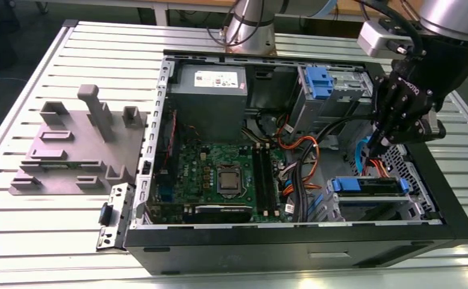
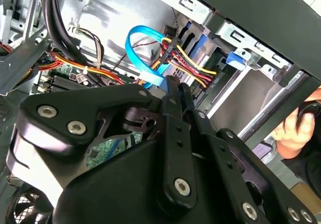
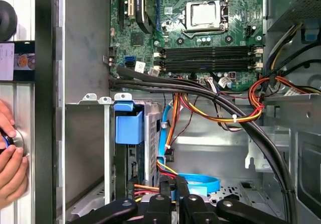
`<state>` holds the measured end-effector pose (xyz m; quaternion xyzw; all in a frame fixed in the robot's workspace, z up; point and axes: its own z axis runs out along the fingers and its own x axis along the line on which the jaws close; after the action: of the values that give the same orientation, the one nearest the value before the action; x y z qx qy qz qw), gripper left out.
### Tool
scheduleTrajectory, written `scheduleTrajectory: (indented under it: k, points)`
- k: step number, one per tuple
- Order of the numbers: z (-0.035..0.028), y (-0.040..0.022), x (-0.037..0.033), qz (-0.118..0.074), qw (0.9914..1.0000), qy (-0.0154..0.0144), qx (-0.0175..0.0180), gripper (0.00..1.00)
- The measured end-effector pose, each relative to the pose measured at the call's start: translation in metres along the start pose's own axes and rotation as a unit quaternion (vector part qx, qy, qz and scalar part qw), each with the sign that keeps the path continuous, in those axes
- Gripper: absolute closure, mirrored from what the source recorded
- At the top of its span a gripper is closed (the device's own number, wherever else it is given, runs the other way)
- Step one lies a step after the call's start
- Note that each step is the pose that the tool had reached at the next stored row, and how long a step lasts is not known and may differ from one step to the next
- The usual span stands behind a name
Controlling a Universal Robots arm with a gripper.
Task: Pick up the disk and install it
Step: 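Insert the second disk wire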
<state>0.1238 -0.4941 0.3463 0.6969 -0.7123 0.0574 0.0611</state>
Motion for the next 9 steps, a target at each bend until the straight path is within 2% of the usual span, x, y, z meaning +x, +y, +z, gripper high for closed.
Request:
scheduleTrajectory:
  k: [5, 9]
  points:
    - [0.0020, 0.0019, 0.0090, -0.003, 1.00000, -0.0001, 0.0006, 0.84]
    - [0.0039, 0.0039, 0.0148, -0.006, 0.99998, -0.0016, 0.0013, 0.84]
